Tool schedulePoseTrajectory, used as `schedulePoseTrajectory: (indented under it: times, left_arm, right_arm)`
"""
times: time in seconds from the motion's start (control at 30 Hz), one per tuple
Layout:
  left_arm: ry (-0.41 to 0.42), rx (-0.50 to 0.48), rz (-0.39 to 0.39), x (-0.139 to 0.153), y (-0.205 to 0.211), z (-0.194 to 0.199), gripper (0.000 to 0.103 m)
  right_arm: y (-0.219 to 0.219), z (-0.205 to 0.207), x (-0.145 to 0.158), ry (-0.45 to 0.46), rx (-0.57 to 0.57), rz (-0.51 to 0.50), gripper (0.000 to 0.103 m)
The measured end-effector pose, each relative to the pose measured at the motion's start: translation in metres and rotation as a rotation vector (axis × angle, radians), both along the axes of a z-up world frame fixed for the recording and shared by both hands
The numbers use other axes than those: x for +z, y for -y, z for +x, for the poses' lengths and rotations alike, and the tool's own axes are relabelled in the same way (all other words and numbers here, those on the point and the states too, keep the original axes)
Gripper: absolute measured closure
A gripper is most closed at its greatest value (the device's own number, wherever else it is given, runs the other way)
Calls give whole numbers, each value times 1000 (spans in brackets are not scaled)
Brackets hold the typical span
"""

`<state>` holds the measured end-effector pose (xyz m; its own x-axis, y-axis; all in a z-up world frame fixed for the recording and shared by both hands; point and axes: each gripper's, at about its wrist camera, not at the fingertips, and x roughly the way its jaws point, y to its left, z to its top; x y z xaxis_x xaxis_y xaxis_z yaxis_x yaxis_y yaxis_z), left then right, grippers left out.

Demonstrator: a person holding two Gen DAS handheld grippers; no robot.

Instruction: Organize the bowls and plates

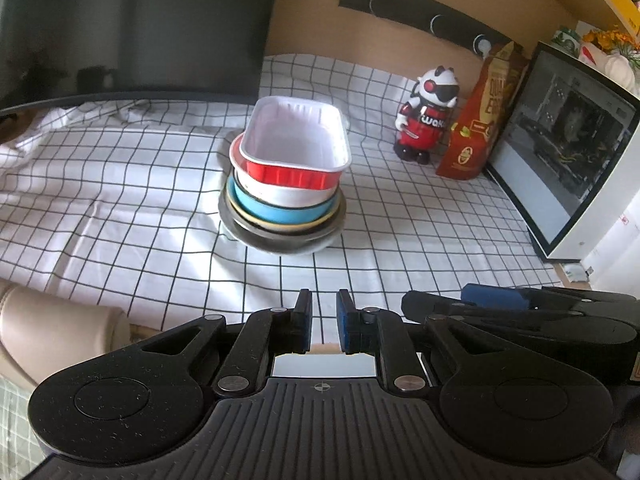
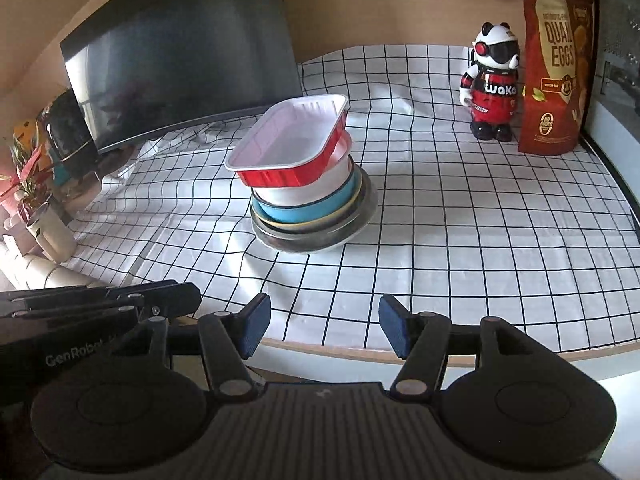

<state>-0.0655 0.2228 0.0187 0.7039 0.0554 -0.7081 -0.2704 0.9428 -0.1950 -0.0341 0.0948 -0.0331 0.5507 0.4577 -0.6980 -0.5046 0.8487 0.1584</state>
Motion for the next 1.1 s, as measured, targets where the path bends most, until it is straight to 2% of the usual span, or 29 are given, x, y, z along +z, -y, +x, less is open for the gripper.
schedulePoseTrajectory:
  times: [1.1]
  left_arm:
    - [-33,1,-14,-5,-4,1,86]
  right_arm:
    - [-5,3,-9,-41,5,-4,42]
